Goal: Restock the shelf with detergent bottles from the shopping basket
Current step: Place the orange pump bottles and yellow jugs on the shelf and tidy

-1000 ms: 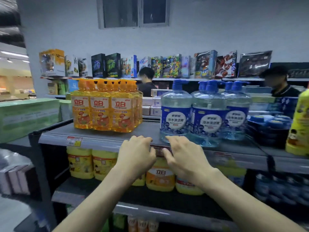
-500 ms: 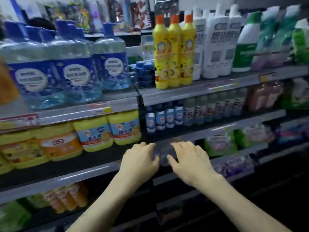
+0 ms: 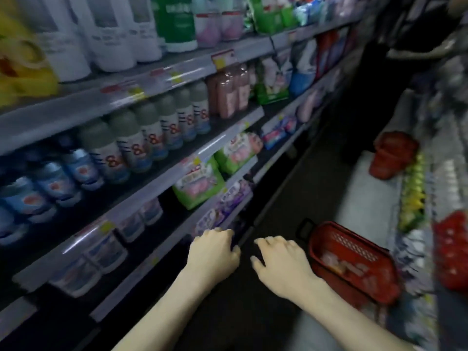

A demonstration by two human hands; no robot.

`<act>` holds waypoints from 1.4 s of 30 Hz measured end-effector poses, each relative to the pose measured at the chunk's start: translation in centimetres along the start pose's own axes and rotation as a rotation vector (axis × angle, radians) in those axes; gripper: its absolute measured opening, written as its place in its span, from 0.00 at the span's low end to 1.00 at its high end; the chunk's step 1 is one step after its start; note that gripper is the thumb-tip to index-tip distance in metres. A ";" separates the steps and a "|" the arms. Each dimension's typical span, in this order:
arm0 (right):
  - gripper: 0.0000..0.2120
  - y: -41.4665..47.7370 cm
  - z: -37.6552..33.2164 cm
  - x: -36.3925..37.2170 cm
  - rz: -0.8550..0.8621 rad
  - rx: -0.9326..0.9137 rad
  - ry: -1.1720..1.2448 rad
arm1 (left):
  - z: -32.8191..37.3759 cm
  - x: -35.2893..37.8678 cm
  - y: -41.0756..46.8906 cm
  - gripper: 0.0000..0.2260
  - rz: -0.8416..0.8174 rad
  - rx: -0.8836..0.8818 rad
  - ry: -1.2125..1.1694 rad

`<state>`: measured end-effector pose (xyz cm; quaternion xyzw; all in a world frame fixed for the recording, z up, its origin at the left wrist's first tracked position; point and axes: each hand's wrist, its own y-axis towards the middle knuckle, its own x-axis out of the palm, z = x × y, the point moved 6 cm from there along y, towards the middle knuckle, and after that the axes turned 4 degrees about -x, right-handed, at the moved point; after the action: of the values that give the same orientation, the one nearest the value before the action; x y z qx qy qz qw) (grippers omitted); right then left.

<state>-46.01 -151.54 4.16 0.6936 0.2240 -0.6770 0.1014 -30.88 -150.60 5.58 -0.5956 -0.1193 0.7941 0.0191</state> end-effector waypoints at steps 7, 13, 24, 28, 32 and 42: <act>0.23 1.0 9.4 3.1 -0.046 0.278 0.082 | 7.3 4.3 7.8 0.18 -0.136 0.240 0.057; 0.23 0.0 17.6 7.3 -0.114 0.480 0.168 | 14.0 10.3 12.0 0.19 -0.301 0.344 0.135; 0.23 0.8 36.6 12.5 -0.220 0.590 0.303 | 30.5 19.7 21.4 0.19 -0.478 0.363 0.239; 0.22 1.7 43.1 13.4 -0.282 0.579 0.296 | 35.8 22.2 24.4 0.19 -0.524 0.319 0.231; 0.22 2.9 48.1 14.7 -0.322 0.573 0.337 | 39.1 24.3 26.9 0.16 -0.563 0.261 0.223; 0.22 9.4 54.8 19.0 -0.463 0.591 0.381 | 42.8 29.5 36.5 0.15 -0.661 0.266 0.193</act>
<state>-91.09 -180.84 -19.56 0.7370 0.1850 -0.5767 -0.3000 -76.05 -188.10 -18.69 -0.5893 -0.1989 0.6938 0.3630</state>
